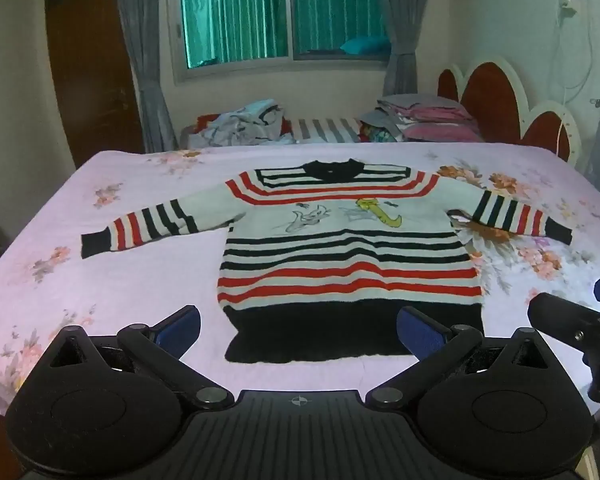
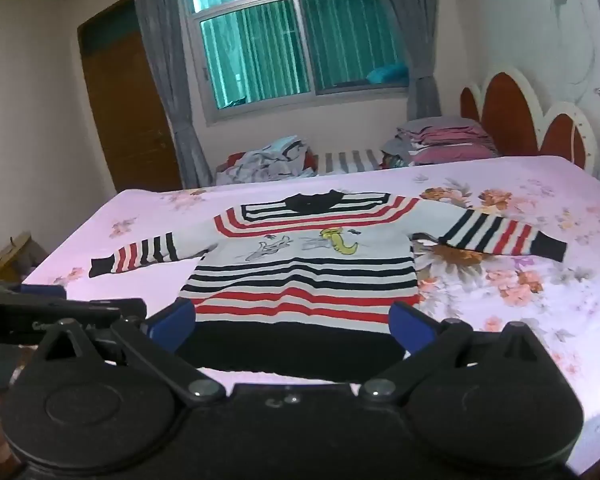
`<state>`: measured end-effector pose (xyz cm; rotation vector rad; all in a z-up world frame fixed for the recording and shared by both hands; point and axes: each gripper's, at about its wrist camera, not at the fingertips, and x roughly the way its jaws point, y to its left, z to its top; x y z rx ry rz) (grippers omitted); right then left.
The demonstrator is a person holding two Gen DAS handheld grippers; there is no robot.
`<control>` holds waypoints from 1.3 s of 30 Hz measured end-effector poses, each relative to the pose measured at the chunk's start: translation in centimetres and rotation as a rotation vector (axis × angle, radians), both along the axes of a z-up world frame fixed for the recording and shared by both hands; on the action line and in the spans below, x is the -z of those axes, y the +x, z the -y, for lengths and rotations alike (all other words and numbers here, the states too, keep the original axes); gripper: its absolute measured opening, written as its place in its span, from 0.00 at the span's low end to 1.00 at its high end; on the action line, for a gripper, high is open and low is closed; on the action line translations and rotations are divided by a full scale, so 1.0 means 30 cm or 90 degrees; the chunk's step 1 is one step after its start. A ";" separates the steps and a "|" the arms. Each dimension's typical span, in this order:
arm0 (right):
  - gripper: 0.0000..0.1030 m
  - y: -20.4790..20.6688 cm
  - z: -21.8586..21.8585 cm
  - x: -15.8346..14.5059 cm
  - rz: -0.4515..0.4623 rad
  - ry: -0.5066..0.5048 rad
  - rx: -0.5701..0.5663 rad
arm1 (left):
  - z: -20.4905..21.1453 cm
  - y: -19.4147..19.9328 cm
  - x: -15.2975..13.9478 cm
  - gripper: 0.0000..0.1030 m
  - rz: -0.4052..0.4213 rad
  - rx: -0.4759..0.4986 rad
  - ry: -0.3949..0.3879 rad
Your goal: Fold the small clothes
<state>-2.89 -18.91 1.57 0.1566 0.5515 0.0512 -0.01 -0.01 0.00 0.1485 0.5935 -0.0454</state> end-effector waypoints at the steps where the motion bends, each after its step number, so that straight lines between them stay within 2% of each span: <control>1: 1.00 -0.002 -0.006 -0.003 0.005 0.000 -0.002 | 0.002 -0.001 0.000 1.00 0.002 0.000 -0.002; 4: 1.00 -0.012 0.007 -0.017 0.025 0.018 0.018 | 0.016 -0.004 0.003 1.00 0.000 0.008 -0.008; 5: 1.00 -0.029 0.033 -0.028 0.021 0.030 0.023 | 0.003 0.006 0.000 1.00 -0.006 0.004 -0.026; 9: 1.00 -0.074 -0.001 -0.034 0.015 -0.004 0.035 | -0.009 -0.058 -0.022 1.00 0.003 0.007 -0.029; 13: 1.00 -0.085 -0.005 -0.032 0.003 0.005 0.039 | -0.022 -0.070 -0.057 1.00 -0.009 0.009 -0.039; 18: 1.00 -0.085 -0.004 -0.037 0.007 0.004 0.035 | -0.026 -0.073 -0.054 1.00 -0.022 0.016 -0.056; 39: 1.00 -0.092 -0.010 -0.033 0.012 0.003 0.026 | -0.015 -0.088 -0.057 1.00 -0.013 0.009 -0.050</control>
